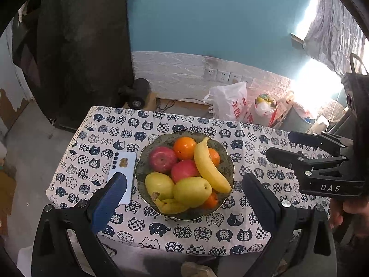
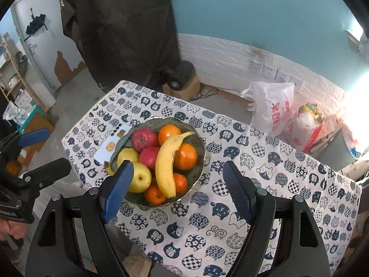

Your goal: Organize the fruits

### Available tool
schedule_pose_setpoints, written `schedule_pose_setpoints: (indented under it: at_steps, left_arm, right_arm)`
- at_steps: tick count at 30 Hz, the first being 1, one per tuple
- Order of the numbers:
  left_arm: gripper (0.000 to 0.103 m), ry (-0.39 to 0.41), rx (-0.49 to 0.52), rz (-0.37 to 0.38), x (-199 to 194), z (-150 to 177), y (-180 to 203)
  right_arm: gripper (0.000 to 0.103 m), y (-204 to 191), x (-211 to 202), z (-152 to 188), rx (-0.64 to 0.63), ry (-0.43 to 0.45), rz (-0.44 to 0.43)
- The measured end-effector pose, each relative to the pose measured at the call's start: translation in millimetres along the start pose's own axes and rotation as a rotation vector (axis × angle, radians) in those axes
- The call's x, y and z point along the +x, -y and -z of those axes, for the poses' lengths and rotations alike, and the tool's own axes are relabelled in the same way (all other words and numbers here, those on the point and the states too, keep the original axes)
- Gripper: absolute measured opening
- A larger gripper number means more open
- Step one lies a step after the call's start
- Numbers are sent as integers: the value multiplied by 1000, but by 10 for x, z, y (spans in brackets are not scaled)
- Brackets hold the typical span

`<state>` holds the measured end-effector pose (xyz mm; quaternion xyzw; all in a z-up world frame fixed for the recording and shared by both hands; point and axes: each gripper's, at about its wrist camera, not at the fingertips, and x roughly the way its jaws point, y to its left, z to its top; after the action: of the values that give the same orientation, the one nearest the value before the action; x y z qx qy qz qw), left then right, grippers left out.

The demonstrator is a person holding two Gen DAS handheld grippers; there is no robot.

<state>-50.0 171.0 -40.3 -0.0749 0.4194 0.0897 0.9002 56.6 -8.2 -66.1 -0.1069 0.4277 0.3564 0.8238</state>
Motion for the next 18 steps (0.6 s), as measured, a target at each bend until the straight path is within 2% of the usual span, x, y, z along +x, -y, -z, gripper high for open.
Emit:
schedule_pose_setpoints:
  at_steps: [18]
  left_arm:
    - [101,-14,12,-19,36,-17,61]
  right_arm:
    - [79,80,-40,21,12,-4,6]
